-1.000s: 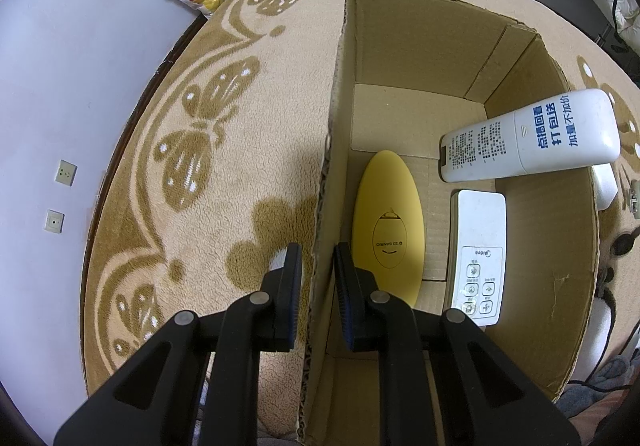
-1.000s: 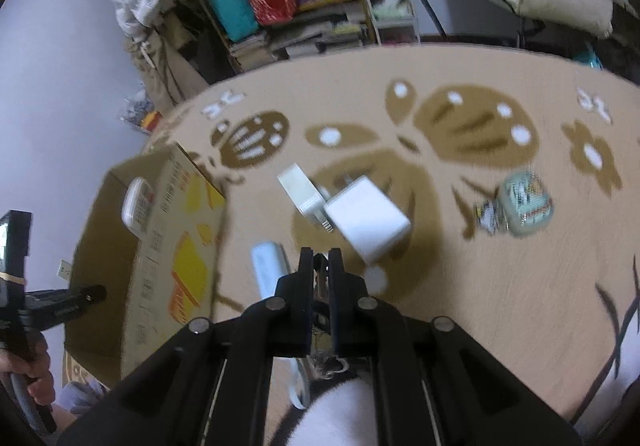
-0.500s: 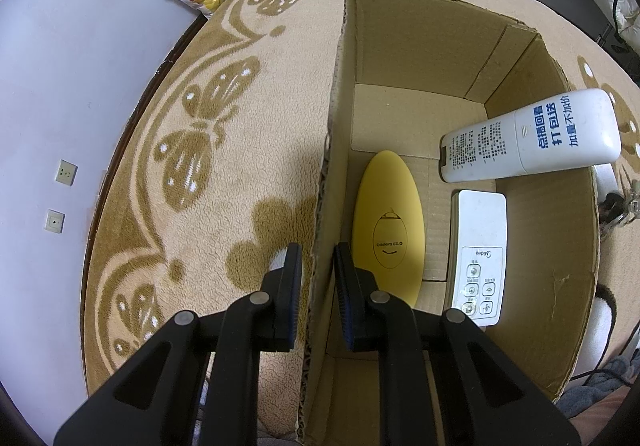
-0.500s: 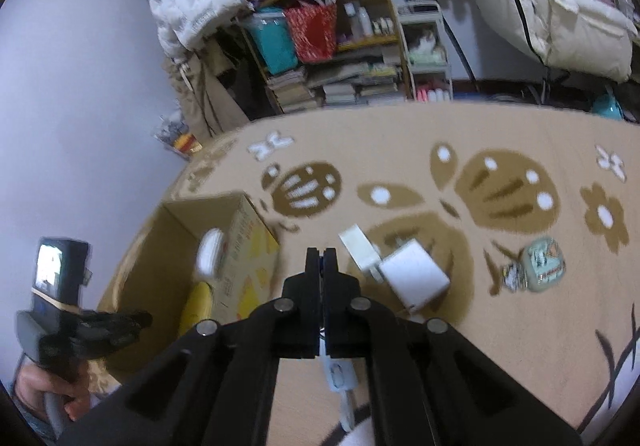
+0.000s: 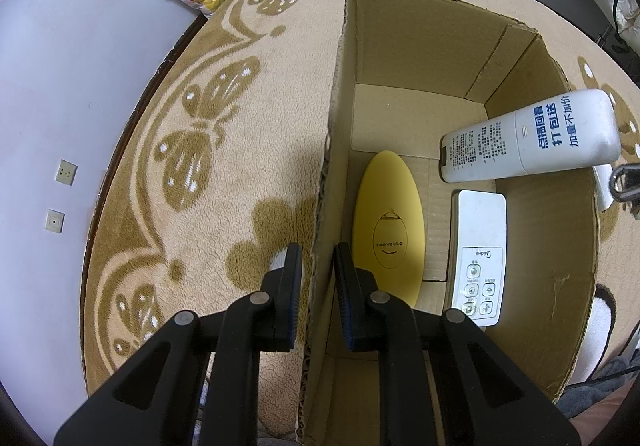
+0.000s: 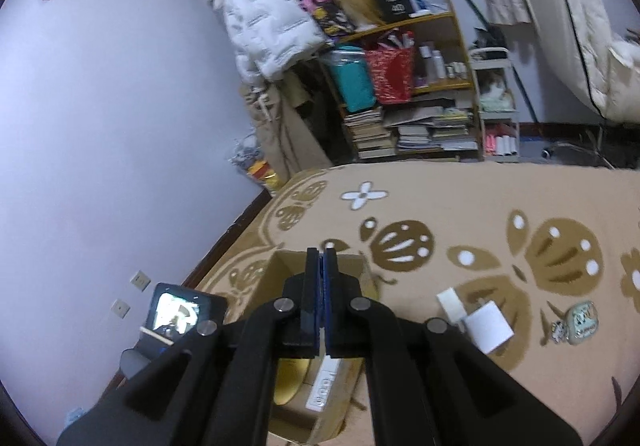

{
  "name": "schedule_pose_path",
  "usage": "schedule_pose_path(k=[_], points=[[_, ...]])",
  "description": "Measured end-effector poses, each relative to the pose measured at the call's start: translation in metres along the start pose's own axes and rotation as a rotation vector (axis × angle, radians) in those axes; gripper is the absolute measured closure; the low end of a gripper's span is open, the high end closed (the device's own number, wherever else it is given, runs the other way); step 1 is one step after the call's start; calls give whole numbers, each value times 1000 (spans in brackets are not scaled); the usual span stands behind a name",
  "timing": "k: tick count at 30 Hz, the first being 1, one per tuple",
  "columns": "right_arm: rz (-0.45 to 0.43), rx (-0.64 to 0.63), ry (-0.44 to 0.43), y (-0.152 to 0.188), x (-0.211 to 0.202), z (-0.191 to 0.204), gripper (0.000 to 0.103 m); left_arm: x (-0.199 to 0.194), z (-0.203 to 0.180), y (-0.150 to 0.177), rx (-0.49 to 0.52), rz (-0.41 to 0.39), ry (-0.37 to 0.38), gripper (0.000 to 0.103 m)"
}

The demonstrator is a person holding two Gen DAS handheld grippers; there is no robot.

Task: Organize rigid objects
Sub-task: 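Carry the keys over the box and drop them beside the remote with the right gripper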

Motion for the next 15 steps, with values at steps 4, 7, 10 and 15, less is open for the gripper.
schedule_pose_path(k=[4, 7, 10, 15], points=[[25, -2, -31, 9, 10, 9, 100, 1, 1, 0, 0, 0, 0, 86], [67, 12, -38, 20, 25, 9, 100, 1, 1, 0, 0, 0, 1, 86], [106, 27, -42, 33, 41, 5, 100, 1, 1, 0, 0, -1, 1, 86], [176, 59, -28, 53, 69, -7, 100, 1, 2, 0, 1, -1, -1, 86]])
Point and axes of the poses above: each gripper's, at about its wrist camera, not at the fingertips, and x roughly the way its jaws point, z to its left, y to its underside, the point moved 2 cm from there along x, roughly the way its jaws point, and after that the axes turned 5 degrees about -y, right-handed, at the moved point
